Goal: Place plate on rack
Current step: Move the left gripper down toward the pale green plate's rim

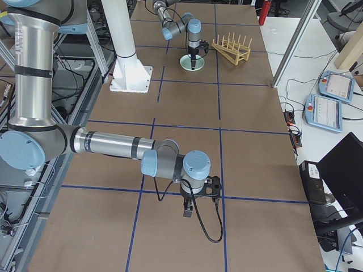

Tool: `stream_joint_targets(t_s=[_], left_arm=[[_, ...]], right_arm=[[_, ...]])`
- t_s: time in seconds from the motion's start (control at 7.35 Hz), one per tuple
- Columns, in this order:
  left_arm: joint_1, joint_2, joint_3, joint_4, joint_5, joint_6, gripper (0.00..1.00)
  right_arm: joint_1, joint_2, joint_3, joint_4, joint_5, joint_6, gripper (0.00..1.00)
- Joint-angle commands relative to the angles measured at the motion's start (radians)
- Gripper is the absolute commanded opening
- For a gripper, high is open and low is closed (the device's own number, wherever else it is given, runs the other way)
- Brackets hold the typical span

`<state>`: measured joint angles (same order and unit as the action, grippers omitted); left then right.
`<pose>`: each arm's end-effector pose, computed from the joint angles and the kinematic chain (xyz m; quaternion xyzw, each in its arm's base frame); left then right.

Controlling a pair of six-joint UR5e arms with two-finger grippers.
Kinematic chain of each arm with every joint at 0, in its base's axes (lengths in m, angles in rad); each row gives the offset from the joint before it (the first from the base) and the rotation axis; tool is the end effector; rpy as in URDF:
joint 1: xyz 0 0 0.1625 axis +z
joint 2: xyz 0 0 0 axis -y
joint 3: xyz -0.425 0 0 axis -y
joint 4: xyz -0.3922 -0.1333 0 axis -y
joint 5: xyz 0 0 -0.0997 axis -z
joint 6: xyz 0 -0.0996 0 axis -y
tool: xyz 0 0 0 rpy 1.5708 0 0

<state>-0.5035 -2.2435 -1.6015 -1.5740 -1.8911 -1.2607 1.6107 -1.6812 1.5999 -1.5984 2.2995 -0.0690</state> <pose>0.5649 -0.4276 0.2484 -0.0023 0.3729 -0.0345 0.9272 0.0843 -0.4321 0.7015 -0.0314 -0.3581 0.0058 0.9332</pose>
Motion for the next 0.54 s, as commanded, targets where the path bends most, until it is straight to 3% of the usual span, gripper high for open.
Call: stream_joint_targets(t_s=[0.0, 0.41], left_arm=[[0.010, 0.001, 0.029, -0.044, 0.001, -0.003, 1.00], [0.011, 0.004, 0.029, -0.046, 0.001, -0.003, 0.75]], right_arm=[[0.000, 0.000, 0.000, 0.000, 0.000, 0.000, 1.00], [0.000, 0.000, 0.000, 0.000, 0.000, 0.000, 1.00]])
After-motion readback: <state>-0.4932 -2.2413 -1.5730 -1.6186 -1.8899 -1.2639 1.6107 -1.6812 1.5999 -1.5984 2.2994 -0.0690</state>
